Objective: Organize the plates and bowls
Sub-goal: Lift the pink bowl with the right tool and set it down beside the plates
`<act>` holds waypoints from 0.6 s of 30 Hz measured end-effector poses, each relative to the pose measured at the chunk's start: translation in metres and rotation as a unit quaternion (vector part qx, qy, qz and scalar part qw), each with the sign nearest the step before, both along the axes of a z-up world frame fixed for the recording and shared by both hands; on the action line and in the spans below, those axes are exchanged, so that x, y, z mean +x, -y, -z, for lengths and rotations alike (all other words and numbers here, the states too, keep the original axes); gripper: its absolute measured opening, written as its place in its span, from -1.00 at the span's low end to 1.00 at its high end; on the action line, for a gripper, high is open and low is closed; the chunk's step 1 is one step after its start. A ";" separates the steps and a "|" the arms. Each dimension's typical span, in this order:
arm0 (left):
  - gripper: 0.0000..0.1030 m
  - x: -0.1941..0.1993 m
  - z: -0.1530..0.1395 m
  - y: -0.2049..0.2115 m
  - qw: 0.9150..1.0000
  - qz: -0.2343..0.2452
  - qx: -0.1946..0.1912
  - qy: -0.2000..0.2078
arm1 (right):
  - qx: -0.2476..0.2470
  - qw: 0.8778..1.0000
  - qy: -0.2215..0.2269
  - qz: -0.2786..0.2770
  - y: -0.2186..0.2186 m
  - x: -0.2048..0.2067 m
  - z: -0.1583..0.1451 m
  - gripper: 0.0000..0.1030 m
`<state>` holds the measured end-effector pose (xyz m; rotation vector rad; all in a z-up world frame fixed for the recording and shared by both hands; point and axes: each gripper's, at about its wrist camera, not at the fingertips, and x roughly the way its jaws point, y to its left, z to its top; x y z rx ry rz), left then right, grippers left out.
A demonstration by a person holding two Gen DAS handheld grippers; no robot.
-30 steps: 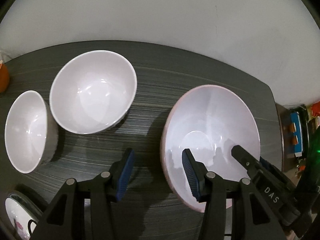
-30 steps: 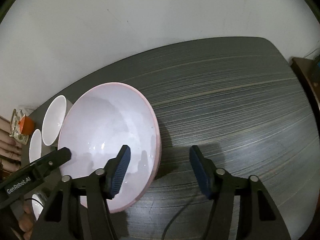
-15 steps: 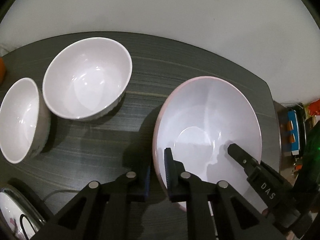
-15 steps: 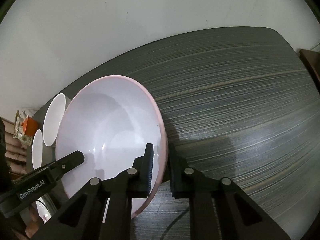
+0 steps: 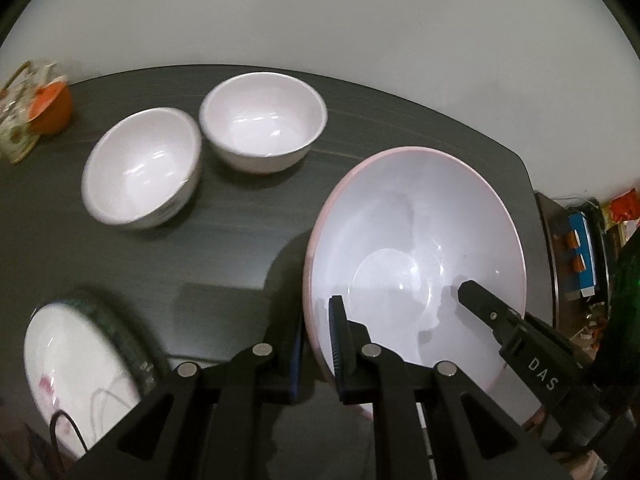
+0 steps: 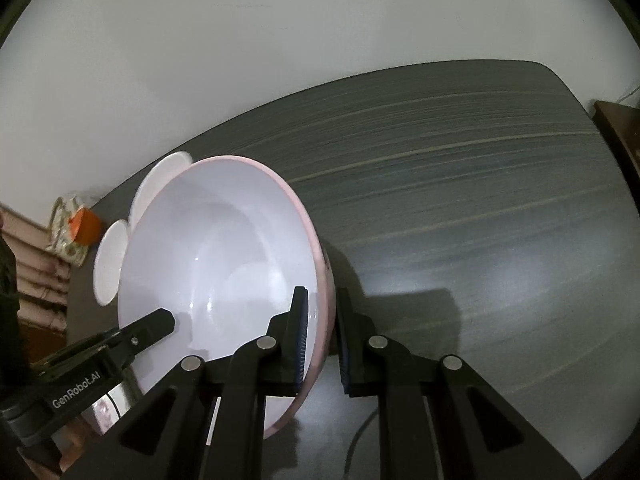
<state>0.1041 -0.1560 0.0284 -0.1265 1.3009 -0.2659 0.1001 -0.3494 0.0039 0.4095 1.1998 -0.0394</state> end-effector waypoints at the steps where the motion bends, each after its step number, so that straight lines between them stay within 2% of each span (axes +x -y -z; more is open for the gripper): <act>1: -0.76 -0.009 -0.004 -0.008 1.000 -0.002 0.001 0.000 | 0.000 1.000 0.001 -0.003 -0.006 -0.005 -0.004 -0.74; 5: -0.77 -0.035 -0.009 -0.036 1.000 -0.012 -0.005 -0.008 | -0.005 1.000 0.005 -0.020 -0.033 -0.031 -0.013 -0.74; 9: -0.77 -0.060 -0.002 -0.047 1.000 -0.017 -0.002 -0.014 | -0.003 0.999 0.001 -0.032 -0.056 -0.059 -0.019 -0.73; 18: -0.77 -0.090 0.023 -0.065 0.999 -0.014 -0.001 -0.034 | -0.013 0.998 -0.023 -0.049 -0.094 -0.097 -0.005 -0.72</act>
